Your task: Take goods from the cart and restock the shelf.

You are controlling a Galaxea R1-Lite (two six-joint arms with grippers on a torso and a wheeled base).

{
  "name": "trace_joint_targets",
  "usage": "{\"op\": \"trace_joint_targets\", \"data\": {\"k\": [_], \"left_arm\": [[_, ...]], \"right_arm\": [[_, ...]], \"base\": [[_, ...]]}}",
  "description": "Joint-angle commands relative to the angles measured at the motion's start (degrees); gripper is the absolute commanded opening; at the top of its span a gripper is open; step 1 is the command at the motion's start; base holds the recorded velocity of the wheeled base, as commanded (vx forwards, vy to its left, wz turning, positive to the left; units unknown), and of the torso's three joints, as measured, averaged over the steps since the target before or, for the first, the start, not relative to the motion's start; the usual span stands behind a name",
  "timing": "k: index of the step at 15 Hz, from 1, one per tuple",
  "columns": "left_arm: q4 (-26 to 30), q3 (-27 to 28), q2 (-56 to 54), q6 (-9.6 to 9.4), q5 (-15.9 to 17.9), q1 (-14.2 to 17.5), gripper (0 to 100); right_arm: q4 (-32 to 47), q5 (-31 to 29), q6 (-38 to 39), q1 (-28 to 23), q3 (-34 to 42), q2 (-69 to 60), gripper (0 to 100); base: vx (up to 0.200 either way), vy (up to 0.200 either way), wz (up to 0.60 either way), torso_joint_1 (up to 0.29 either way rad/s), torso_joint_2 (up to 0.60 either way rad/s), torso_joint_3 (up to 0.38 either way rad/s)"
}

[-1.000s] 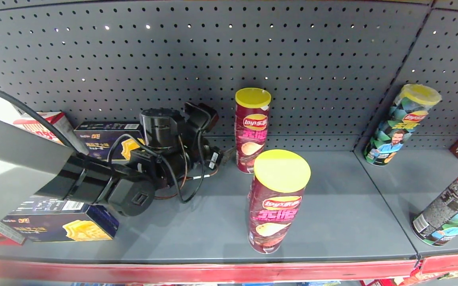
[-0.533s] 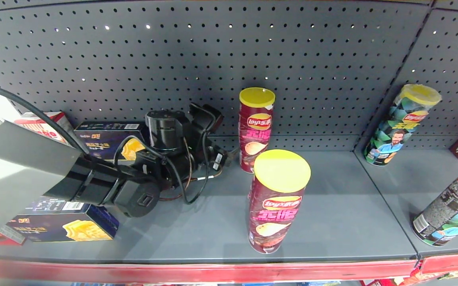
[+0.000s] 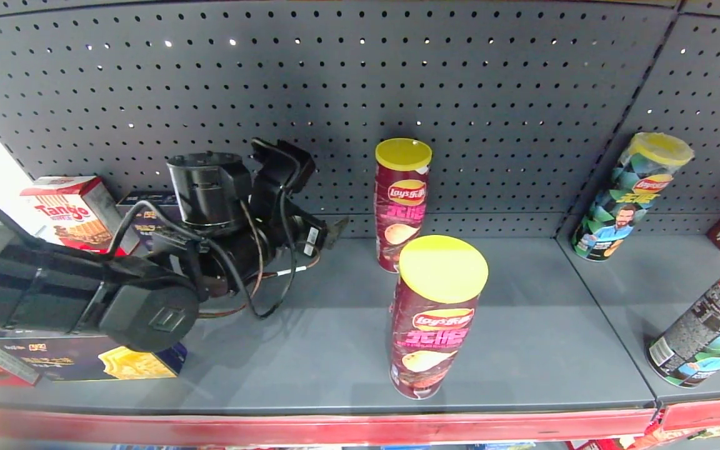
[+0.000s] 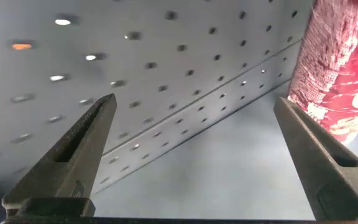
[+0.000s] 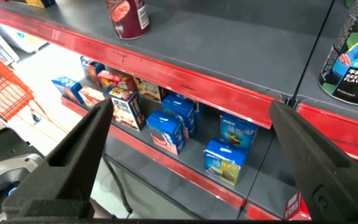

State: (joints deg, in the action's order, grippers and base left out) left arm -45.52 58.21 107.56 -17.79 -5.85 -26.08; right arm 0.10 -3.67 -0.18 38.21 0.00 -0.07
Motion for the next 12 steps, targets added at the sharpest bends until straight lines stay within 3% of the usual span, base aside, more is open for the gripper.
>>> {"op": "trace_joint_targets", "data": {"k": [1, 4, 6, 8, 9, 10, 12], "left_arm": [[-0.01, -4.51, -6.83, -0.14, -2.23, -0.64, 100], [0.08, -12.33, -15.27, 0.03, -7.33, -1.79, 100], [-0.71, -18.40, -18.96, 0.30, -7.42, -1.26, 100], [-1.94, -19.27, -19.67, 0.38, -7.42, -1.17, 100], [-1.85, -19.27, -20.19, 0.38, -7.42, -1.26, 100], [-1.85, -19.27, -20.28, 0.47, -7.42, -1.35, 100], [-2.56, -19.45, -20.19, 0.56, -7.33, -1.35, 100]], "right_arm": [[-0.10, -0.02, 0.09, 0.03, 0.00, 0.07, 100], [-0.01, -0.02, -0.17, 0.03, 0.00, 0.07, 100], [-0.10, -0.20, 0.71, -0.94, 0.00, 0.07, 100], [-0.10, -0.20, 0.89, -3.05, -1.14, 0.07, 100], [-0.36, -1.34, 4.93, -2.61, -13.10, 0.07, 100], [-0.01, -2.83, 10.99, -1.12, -19.86, 8.16, 100], [0.96, 1.47, 9.15, -0.24, -21.62, 10.80, 100]], "base": [[0.000, 0.000, 0.00, 0.000, 0.00, 0.000], [0.000, 0.000, 0.00, 0.000, 0.00, 0.000], [0.000, 0.000, 0.00, 0.000, 0.00, 0.000], [0.000, 0.000, 0.00, 0.000, 0.00, 0.000], [0.000, 0.000, 0.00, 0.000, 0.00, 0.000], [0.000, 0.000, 0.00, 0.000, 0.00, 0.000], [0.000, 0.000, 0.00, 0.000, 0.00, 0.000]]}}
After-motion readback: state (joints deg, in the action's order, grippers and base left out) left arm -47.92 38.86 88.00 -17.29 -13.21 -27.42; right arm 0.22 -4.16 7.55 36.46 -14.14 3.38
